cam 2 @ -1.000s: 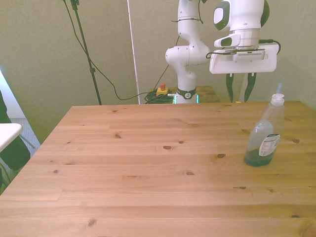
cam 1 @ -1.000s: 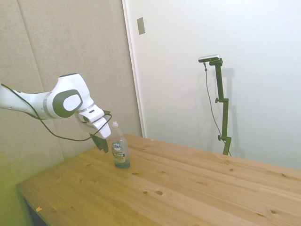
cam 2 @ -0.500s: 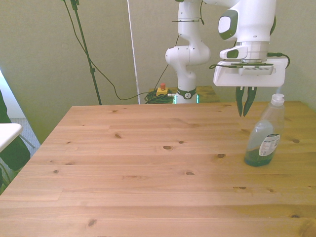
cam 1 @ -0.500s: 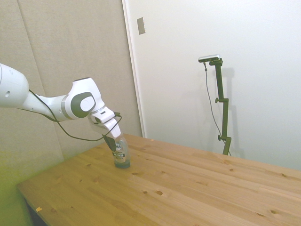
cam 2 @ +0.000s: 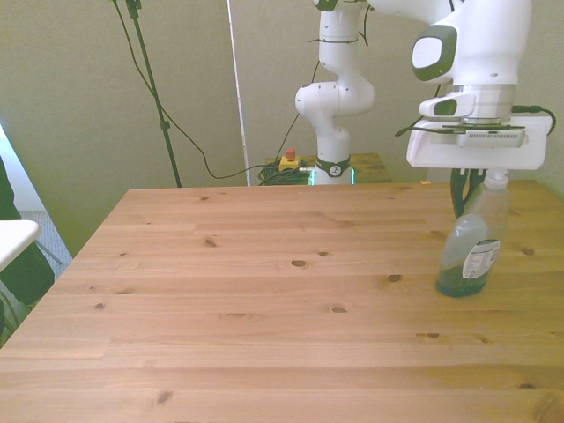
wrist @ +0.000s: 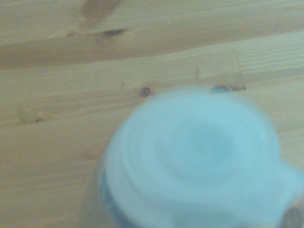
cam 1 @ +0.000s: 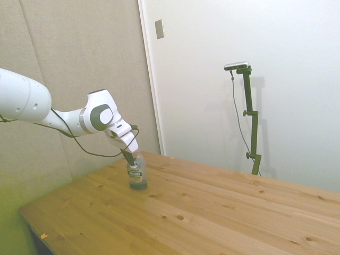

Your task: Knock down the dish soap

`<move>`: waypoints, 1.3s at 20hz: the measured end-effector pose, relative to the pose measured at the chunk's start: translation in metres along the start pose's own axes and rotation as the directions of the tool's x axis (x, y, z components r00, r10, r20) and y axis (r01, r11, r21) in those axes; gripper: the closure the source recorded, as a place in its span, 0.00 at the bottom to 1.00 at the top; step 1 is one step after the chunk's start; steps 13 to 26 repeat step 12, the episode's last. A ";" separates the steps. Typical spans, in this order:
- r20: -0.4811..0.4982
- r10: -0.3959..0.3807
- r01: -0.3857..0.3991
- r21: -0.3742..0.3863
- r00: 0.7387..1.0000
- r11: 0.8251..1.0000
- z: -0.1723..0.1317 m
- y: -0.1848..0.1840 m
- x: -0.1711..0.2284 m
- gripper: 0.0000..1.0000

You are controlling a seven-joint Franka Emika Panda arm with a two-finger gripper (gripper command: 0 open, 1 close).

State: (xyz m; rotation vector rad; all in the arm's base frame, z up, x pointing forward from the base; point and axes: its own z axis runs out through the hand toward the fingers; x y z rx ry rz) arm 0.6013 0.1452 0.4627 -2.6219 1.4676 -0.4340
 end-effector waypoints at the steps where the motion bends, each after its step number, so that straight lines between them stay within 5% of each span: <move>1: -0.002 0.009 -0.009 0.011 1.000 1.000 0.005 -0.008 -0.001 1.00; 12: -0.038 0.079 -0.077 0.044 0.996 0.996 0.026 -0.054 0.030 1.00; 26: -0.038 0.079 -0.077 0.044 0.996 0.996 0.026 -0.054 0.030 1.00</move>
